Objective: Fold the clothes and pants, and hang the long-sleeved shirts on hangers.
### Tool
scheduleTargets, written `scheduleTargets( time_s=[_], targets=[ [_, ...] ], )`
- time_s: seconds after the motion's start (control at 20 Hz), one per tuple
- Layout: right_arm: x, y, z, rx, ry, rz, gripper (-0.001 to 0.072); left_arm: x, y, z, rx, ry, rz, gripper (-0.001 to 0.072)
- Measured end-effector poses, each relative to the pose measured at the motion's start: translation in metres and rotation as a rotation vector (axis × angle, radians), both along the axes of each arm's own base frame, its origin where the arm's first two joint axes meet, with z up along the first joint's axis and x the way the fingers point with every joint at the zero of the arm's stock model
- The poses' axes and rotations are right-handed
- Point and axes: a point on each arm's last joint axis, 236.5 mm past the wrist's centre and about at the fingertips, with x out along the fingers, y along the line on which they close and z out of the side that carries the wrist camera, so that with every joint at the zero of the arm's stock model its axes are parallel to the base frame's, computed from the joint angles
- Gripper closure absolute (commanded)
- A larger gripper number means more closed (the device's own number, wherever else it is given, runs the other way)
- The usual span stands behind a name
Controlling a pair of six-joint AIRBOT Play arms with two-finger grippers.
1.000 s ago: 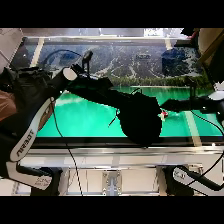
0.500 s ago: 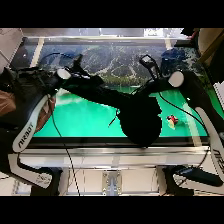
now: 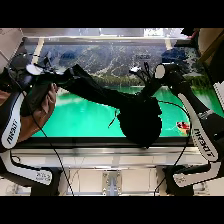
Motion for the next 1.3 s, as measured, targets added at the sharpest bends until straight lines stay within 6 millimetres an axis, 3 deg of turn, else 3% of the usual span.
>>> scheduleTargets(
  time_s=[0.05,0.1,0.3,0.45,0.65,0.8,0.95,1.05,1.15,1.3],
  targets=[
    [-0.001,0.001,-0.003,0.001,0.010,0.003,0.0411,0.001,0.007,0.000,-0.004,0.005,0.018,0.0178],
    [-0.002,0.002,-0.005,0.004,0.024,0.007,0.0688,0.001,0.011,0.000,-0.007,0.011,0.026,0.0179],
    [-0.012,-0.005,-0.009,-0.029,0.072,0.020,0.0679,0.002,0.022,-0.005,-0.007,0.025,0.047,0.0179],
    [-0.011,-0.043,0.015,-0.125,0.046,-0.013,0.0678,0.002,0.025,-0.020,-0.014,0.058,0.055,0.0179],
    [0.009,-0.118,0.106,-0.157,-0.168,-0.223,0.0679,0.003,0.027,-0.044,-0.023,0.111,0.070,0.0179],
    [0.006,-0.191,0.181,-0.145,-0.367,-0.446,0.0679,0.006,0.023,-0.055,-0.021,0.122,0.074,0.0179],
    [-0.016,-0.256,0.213,-0.161,-0.437,-0.641,0.0678,0.006,0.006,-0.062,-0.017,0.123,0.054,0.0180],
    [-0.032,-0.295,0.214,-0.176,-0.430,-0.766,0.0678,0.003,-0.017,-0.063,-0.012,0.120,0.011,0.0179],
    [-0.046,-0.324,0.199,-0.166,-0.383,-0.869,0.0678,0.000,-0.046,-0.063,0.003,0.097,-0.039,0.0179],
    [-0.058,-0.338,0.155,-0.088,-0.263,-0.954,0.0678,0.006,-0.081,-0.060,0.021,0.031,-0.058,0.0180]
  ],
)
